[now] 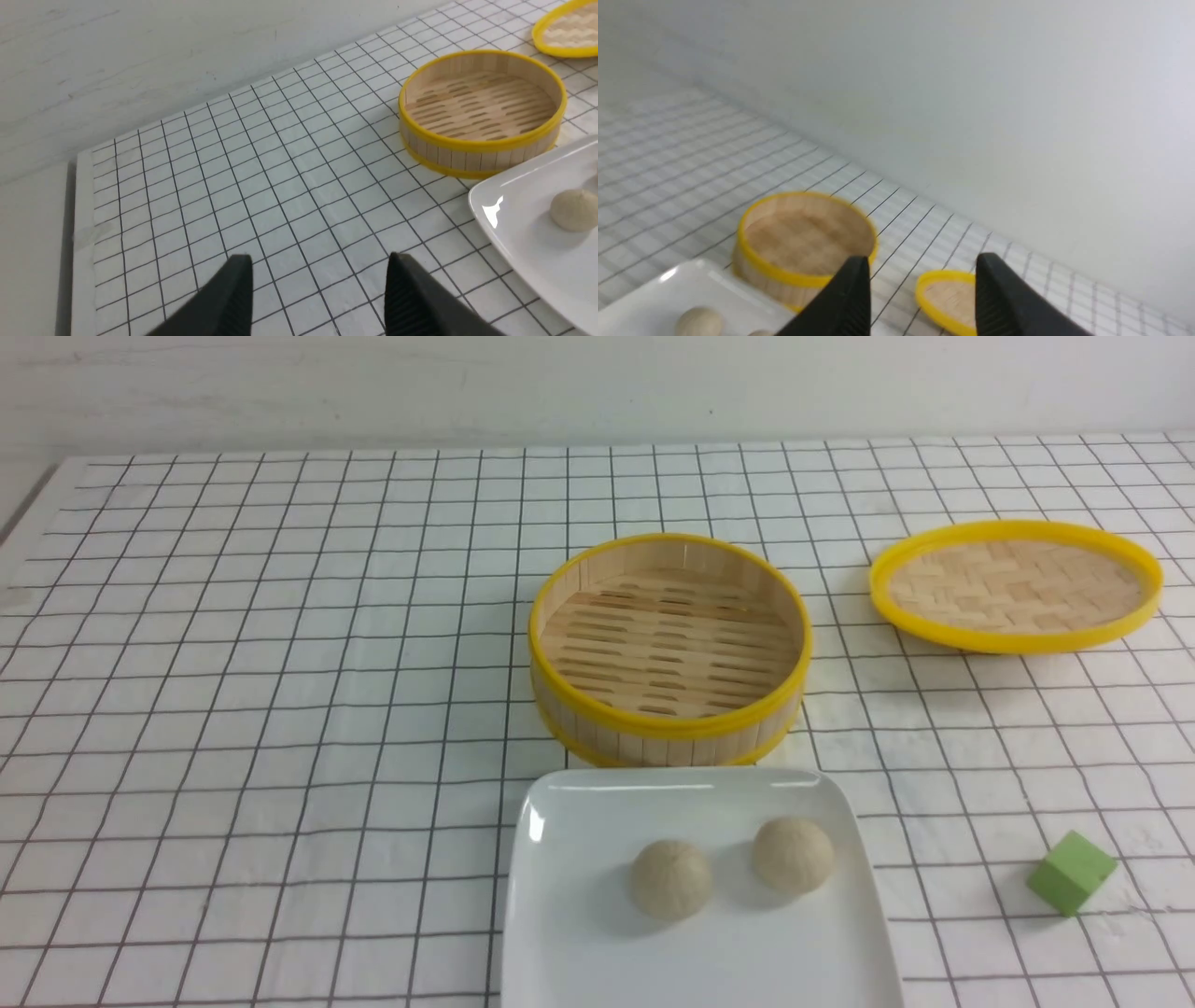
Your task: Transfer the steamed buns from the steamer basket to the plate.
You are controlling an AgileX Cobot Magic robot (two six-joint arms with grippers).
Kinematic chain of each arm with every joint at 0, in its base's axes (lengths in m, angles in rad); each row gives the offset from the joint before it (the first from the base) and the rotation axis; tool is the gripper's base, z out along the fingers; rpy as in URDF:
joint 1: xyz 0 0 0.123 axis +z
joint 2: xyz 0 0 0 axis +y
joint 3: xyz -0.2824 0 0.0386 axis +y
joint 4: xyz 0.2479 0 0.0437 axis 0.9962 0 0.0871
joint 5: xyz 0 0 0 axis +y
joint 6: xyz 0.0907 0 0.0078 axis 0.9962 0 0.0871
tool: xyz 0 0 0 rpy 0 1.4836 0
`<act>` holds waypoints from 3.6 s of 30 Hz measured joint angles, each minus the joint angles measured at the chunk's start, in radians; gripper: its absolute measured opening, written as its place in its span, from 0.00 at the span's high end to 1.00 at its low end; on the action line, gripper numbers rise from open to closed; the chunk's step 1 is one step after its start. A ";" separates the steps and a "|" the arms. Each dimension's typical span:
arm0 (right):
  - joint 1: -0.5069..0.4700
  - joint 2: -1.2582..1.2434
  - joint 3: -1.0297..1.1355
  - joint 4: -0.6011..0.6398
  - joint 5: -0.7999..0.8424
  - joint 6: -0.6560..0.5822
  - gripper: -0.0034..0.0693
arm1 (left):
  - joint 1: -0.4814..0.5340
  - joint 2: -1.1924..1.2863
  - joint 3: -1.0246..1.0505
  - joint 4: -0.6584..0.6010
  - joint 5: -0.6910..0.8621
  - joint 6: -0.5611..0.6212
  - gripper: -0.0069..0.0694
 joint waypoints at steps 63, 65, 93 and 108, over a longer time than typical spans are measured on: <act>-0.009 -0.121 0.751 0.093 -0.397 0.138 0.63 | 0.000 0.001 0.074 0.038 0.000 -0.043 0.39; -0.009 -0.120 0.809 0.078 -0.424 0.137 0.63 | 0.000 0.001 0.074 0.038 0.000 -0.043 0.39; -0.009 -0.120 1.002 0.035 -0.521 0.140 0.62 | 0.000 0.001 0.074 0.047 0.000 -0.043 0.39; -0.080 -0.120 1.003 0.069 -0.527 0.174 0.62 | 0.000 0.001 0.074 0.058 0.000 -0.043 0.39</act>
